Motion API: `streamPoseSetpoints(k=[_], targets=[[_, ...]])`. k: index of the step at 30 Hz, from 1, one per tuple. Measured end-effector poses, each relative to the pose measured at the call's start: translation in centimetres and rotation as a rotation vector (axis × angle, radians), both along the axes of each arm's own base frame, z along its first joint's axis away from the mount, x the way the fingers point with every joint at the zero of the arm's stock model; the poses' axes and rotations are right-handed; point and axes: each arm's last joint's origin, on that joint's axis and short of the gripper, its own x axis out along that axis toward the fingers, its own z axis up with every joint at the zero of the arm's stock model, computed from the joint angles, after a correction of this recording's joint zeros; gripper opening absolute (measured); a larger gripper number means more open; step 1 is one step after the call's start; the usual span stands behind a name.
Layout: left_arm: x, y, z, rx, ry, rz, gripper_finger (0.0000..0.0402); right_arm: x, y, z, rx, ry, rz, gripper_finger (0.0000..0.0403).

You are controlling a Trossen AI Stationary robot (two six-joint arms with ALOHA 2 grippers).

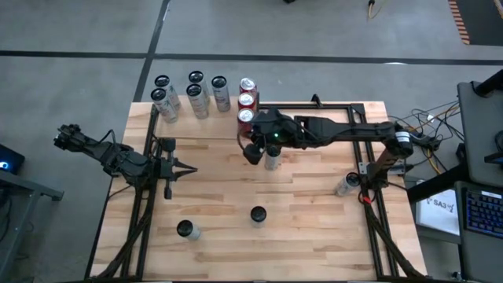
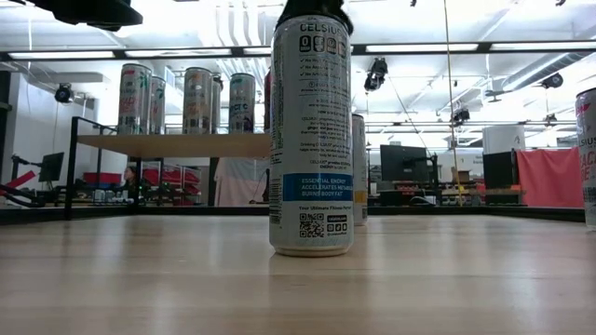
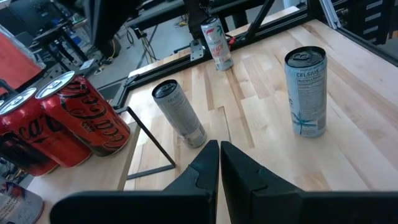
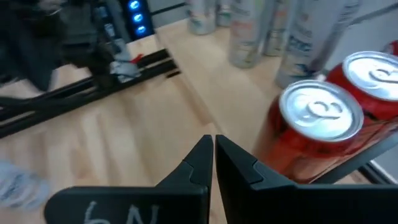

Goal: Place canned beverage on shelf
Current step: Put the white yellow soda can on the shelf aligned with the other white yellow soda cans

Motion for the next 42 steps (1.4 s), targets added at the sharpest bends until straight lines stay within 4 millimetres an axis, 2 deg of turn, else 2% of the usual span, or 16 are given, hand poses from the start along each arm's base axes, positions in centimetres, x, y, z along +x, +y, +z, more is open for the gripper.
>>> streamPoseSetpoints(k=[4,8,12,16,21,24,28,38,42], targets=[[0.2,-0.1,0.2,-0.014,-0.022,0.001,0.0,-0.8,1.2,0.6,0.042,0.07,0.023,0.0009],[0.6,-0.3,0.3,-0.043,-0.041,0.006,0.0,-2.1,1.4,0.5,0.157,0.198,-0.012,0.0009],[0.9,-0.4,0.2,-0.101,-0.034,0.026,0.0,-3.5,1.3,-0.1,0.269,0.332,-0.094,0.0009],[1.3,-0.6,-0.1,-0.148,-0.018,0.046,0.0,-4.5,1.1,-0.9,0.289,0.446,-0.141,0.0009],[2.0,-0.9,-0.4,-0.181,-0.006,0.06,0.0,-4.4,1.1,-0.8,0.287,0.436,-0.137,0.0012],[2.3,-1.1,-0.6,-0.182,0.007,0.064,0.0,-4.4,1.1,-0.8,0.276,0.439,-0.124,0.0029],[2.6,-1.2,-0.6,-0.177,0.016,0.065,0.0,-4.4,1.1,-0.9,0.289,0.444,-0.14,0.0085],[2.6,-1.2,-0.5,-0.167,0.014,0.062,0.0,-4.5,1.1,-0.9,0.297,0.445,-0.151,0.0303],[2.5,-1.1,-0.5,-0.169,0.008,0.062,0.0,-4.4,1.1,-0.9,0.258,0.455,-0.122,0.0358]])
